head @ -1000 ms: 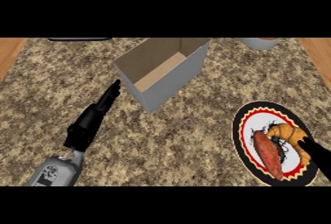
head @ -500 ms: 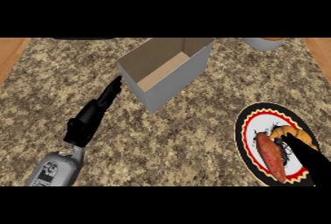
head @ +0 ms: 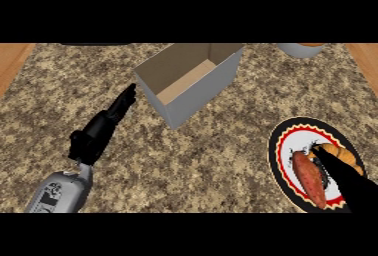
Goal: Pick the sweet potato from the plate and place it in the cardboard box
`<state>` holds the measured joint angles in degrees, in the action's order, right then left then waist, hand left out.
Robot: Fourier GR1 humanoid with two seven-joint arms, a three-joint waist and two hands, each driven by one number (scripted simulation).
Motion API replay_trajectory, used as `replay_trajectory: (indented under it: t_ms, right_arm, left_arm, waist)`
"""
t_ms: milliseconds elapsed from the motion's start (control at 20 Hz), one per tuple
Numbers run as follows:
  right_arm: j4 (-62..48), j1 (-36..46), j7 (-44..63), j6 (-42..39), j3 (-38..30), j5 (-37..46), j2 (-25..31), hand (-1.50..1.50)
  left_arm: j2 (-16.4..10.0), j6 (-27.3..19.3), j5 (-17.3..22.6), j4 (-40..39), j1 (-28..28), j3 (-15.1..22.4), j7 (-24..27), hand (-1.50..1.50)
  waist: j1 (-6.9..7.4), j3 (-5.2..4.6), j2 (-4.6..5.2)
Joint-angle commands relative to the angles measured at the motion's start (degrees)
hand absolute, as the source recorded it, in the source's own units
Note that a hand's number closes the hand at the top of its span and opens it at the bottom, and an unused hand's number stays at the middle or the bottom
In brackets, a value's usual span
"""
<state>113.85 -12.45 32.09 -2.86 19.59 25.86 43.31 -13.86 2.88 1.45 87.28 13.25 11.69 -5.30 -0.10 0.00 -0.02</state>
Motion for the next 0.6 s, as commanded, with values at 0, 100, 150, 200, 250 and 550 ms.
replay_trajectory:
  t_ms: [0,100,150,200,250,550]
  right_arm:
    - [-8.6,5.6,-4.9,0.0,-0.8,2.5,-5.2,-1.5]
    - [-1.2,1.6,-1.0,-2.0,-0.3,5.6,-6.2,-1.5]
    - [-1.0,1.0,-1.7,-3.5,-2.2,4.5,-5.2,-1.5]
    - [-2.9,1.8,-2.9,-3.8,-2.7,5.2,-6.6,-1.5]
    - [-3.0,1.2,-5.2,-5.0,-5.9,3.5,-4.4,-1.5]
    - [-7.4,1.1,-5.9,-6.8,-2.3,8.9,-10.7,-1.5]
  left_arm:
    - [1.0,0.7,-1.7,2.0,-3.1,1.0,0.3,0.0]
    - [2.8,-0.7,-4.4,1.6,-2.7,1.0,-0.1,0.0]
    - [1.7,0.7,-2.2,7.6,-3.8,0.1,-4.1,0.0]
    - [1.6,2.3,-1.5,3.4,-4.5,-1.6,0.4,0.0]
    - [0.9,3.3,-1.1,1.0,-0.9,-3.6,-0.3,0.0]
    - [3.7,1.8,-5.3,3.5,-5.5,-1.4,1.3,0.0]
  waist:
    - [0.39,0.02,0.03]
    - [-0.03,-0.01,-0.04]
    - [0.05,0.0,-0.08]
    - [0.02,-0.01,-0.03]
    - [-0.14,-0.01,-0.01]
    - [0.08,0.0,-0.02]
